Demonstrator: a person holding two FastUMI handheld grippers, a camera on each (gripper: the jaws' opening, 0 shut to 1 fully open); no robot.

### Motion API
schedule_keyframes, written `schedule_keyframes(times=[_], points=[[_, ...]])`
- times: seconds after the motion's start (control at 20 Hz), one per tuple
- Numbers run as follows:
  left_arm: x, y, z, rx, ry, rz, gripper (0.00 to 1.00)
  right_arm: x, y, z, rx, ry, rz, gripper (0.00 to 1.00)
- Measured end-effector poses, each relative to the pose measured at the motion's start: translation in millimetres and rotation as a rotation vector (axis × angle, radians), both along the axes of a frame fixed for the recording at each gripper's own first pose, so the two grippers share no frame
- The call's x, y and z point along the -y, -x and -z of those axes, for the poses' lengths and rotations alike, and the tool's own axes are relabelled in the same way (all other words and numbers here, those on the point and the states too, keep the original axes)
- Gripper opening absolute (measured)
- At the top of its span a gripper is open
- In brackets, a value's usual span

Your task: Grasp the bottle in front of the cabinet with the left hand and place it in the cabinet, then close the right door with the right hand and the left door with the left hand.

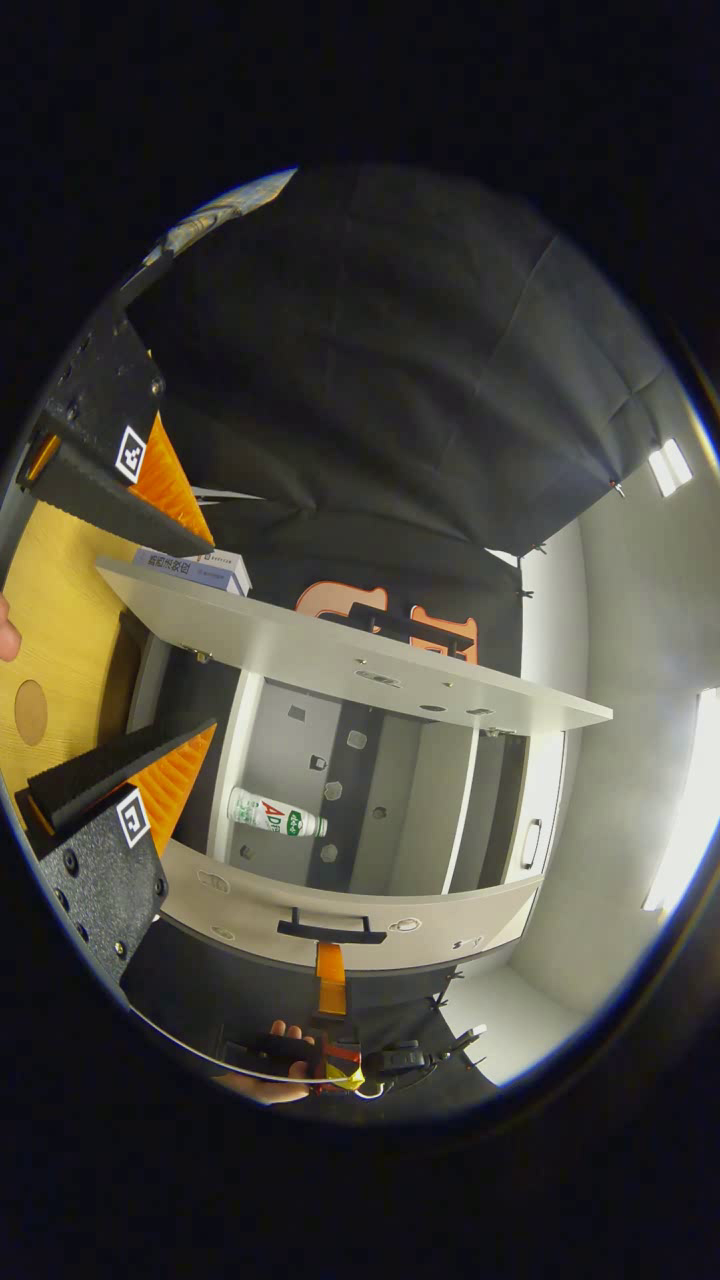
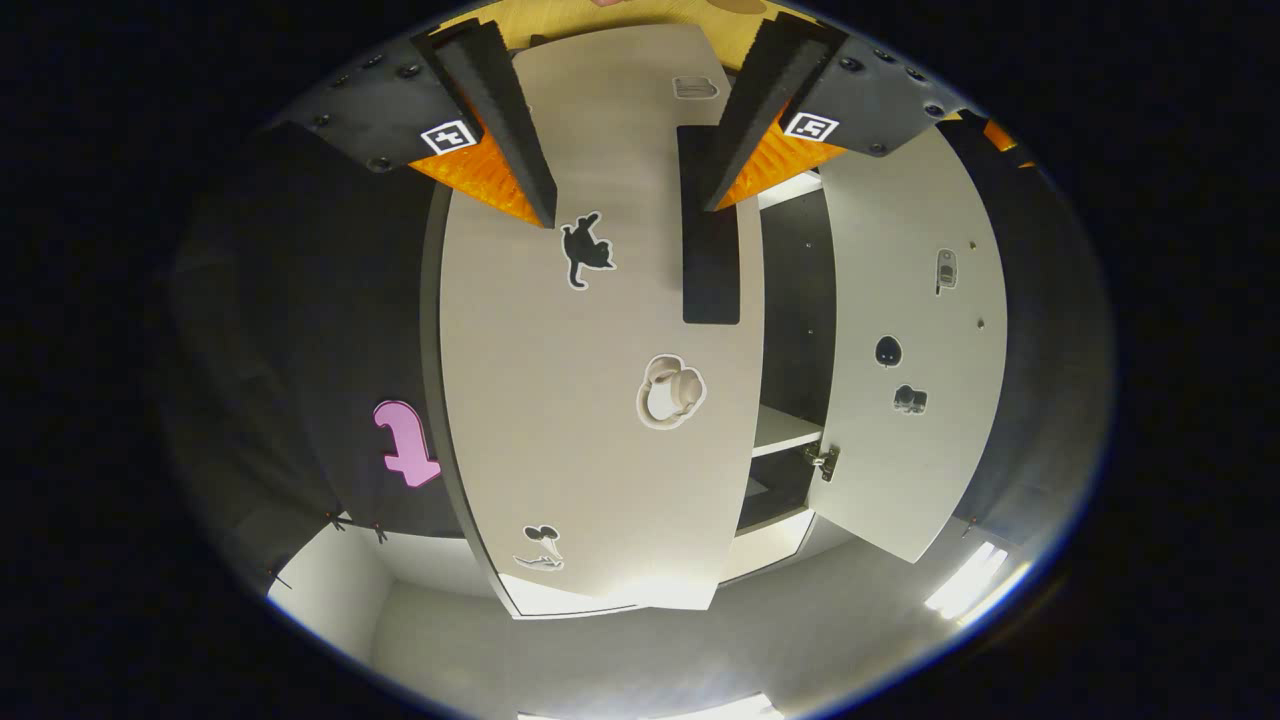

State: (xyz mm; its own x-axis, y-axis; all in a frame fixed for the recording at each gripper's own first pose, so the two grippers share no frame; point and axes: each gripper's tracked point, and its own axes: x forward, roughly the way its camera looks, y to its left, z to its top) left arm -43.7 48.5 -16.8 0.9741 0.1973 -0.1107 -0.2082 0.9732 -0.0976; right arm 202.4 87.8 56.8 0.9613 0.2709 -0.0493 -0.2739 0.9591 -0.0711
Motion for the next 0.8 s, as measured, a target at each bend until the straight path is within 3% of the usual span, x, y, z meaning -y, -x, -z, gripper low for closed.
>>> schedule_keyframes(times=[0.4,0.45,0.8], points=[[-26.9,6.3,-3.6,0.014,-0.025,-0.109,0.99,-26.2,-34.0,11.0,0.01,0.008,-0.001,0.95],[-30.0,6.7,-4.0,0.015,-0.026,-0.12,0.95,-29.6,-38.4,12.6,0.01,0.01,0.0,0.95],[-49.4,6.7,-4.5,0.002,-0.029,-0.165,0.96,-40.2,-60.6,17.6,-0.009,-0.017,-0.016,0.95]])
